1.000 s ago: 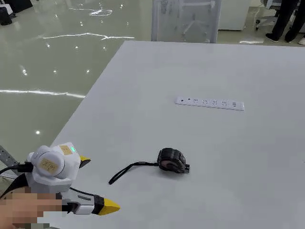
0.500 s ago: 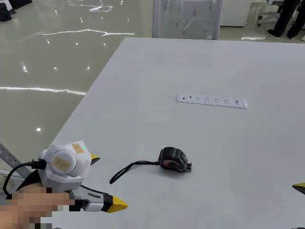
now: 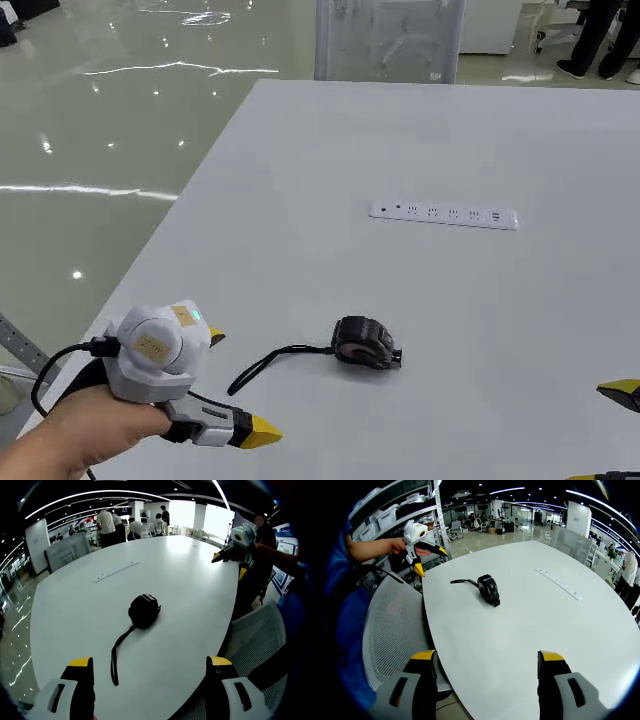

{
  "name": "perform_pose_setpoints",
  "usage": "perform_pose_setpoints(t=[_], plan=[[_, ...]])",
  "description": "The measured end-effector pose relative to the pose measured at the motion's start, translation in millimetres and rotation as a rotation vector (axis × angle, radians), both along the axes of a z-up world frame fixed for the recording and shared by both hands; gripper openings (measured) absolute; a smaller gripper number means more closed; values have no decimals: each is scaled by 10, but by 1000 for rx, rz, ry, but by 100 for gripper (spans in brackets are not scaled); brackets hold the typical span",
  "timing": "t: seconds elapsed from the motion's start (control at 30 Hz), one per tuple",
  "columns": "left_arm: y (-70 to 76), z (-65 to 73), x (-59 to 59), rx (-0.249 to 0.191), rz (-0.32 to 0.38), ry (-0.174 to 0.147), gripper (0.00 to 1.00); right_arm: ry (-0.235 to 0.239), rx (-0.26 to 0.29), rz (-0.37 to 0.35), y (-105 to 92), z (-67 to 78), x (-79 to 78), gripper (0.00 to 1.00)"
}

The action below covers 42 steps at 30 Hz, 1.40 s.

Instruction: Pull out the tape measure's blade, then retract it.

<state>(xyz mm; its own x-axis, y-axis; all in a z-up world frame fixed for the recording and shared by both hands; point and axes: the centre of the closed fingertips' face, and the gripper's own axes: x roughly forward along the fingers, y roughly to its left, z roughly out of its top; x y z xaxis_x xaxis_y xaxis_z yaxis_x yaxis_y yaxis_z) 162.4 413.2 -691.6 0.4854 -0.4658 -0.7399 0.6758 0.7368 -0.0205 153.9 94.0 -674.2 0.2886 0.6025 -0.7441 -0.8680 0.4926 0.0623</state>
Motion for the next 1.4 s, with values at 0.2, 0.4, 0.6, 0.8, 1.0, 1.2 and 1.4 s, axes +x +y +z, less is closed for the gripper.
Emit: perform_pose_setpoints(t=[0.2,0.4,0.6,0.8,1.0,1.2,1.4], plan=[[-64,-30,77,3,-22,3,89,6,4,10,66,-44,29,78],[-152,-40,152,7,-49,6,88,13,7,23,145,-69,68,78],[-241,-50,247,-1,-65,5,88,13,8,47,219,-96,117,78],[-308,-88,323,5,-82,1,87,12,1,68,256,-129,157,76],[-371,-149,386,5,-104,5,87,18,-9,85,287,-186,200,76],[-424,-189,456,4,-127,10,85,19,-11,97,354,-248,282,75],[-472,-218,523,3,-147,10,85,22,-12,117,452,-275,348,75]])
